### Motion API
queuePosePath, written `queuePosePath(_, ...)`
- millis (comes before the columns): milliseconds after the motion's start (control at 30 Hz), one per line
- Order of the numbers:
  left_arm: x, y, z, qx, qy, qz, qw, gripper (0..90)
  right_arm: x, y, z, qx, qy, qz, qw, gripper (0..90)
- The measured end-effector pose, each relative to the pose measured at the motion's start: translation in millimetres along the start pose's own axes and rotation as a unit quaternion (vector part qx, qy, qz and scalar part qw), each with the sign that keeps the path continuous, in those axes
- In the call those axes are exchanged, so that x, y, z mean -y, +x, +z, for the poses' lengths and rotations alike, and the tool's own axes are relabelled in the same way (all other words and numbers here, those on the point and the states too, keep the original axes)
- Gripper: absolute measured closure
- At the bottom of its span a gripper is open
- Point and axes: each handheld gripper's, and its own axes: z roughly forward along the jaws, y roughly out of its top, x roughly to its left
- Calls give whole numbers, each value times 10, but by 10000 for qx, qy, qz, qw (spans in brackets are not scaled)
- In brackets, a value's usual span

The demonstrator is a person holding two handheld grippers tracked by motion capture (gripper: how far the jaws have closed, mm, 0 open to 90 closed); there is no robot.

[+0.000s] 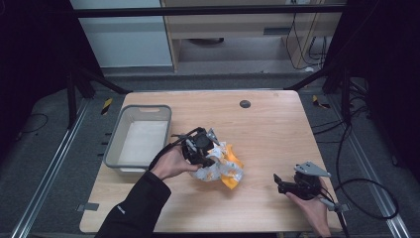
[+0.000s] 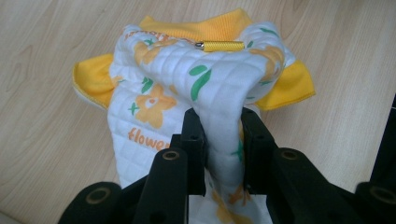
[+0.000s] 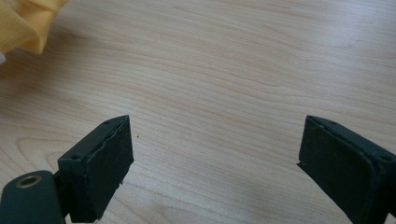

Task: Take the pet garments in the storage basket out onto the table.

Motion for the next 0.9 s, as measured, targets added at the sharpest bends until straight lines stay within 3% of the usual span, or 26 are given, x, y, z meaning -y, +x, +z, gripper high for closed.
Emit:
queuePosePath(500, 100, -71, 324, 206, 132, 39, 9997, 725, 3, 8, 7, -5, 20, -24, 10000, 99)
queuePosePath(733, 131, -91, 410, 178, 67, 157, 9997, 628, 5, 9, 9, -5, 25, -30, 10000, 100)
queuePosePath(900, 179, -75, 466, 228, 108, 88, 9996, 543, 5, 9, 9, -12, 33, -20, 10000, 99)
